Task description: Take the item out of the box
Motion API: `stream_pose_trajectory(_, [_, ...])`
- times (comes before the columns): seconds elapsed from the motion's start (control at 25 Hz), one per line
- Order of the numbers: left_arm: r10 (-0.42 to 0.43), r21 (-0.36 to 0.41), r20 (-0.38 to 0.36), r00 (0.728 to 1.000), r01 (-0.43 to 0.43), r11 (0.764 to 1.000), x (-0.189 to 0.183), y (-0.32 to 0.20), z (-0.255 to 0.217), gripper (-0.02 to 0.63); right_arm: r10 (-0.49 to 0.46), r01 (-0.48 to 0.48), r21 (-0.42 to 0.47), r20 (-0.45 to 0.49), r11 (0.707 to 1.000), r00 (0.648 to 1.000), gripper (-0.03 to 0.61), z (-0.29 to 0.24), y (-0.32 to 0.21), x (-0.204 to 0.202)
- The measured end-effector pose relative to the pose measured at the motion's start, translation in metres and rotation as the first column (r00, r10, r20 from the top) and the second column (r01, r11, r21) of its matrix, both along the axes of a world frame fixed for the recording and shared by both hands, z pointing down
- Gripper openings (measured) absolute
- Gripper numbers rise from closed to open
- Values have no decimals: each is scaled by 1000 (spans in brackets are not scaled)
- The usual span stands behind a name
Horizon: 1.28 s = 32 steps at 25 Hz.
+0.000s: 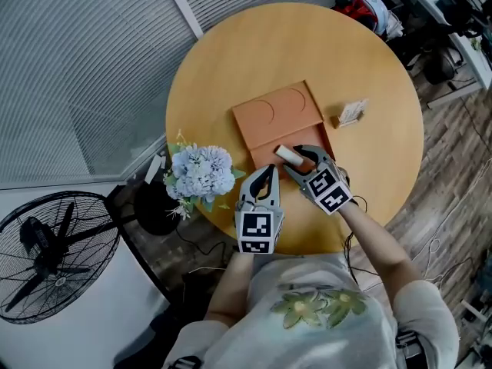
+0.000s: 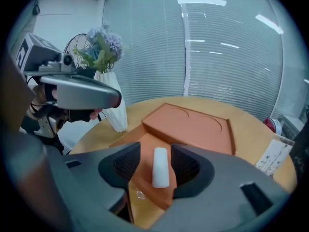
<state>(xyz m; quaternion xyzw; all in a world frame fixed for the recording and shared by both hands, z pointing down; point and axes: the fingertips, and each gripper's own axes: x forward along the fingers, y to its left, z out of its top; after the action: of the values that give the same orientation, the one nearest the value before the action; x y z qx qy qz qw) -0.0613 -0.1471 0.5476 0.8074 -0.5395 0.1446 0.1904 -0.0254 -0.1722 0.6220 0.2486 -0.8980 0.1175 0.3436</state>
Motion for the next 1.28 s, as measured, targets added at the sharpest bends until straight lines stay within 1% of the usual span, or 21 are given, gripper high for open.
stream_pose_trajectory(0.28, [2,-28,-5,1000,-3,1000,-2,-2,11,0,-30,25,-62,-83,998,996,202,27,-5,0])
stream_pose_trajectory(0.56, [2,-50,-24,1000,-4,999,-3,-3,19,0,-62,48,-104,-137,993,989,202,43,-8,-4])
stream_pose_trajectory(0.76, [3,-50,-30,1000,-4,999,-4,-5,21,0,-45,16,-145,-195,989,980,204,59,-9,-1])
stream_pose_trajectory(1.16, [5,-54,-25,1000,-6,999,-5,-5,22,0,-52,5,-172,-270,985,961,204,77,-8,4])
stream_pose_trajectory(1.24, [6,-56,-25,1000,-7,998,-5,-5,22,0,-55,8,-168,-282,986,958,182,79,-9,4])
stream_pose_trajectory(1.28, [5,-57,-24,1000,-7,998,-6,-5,22,0,-56,8,-165,-285,986,957,181,79,-9,5])
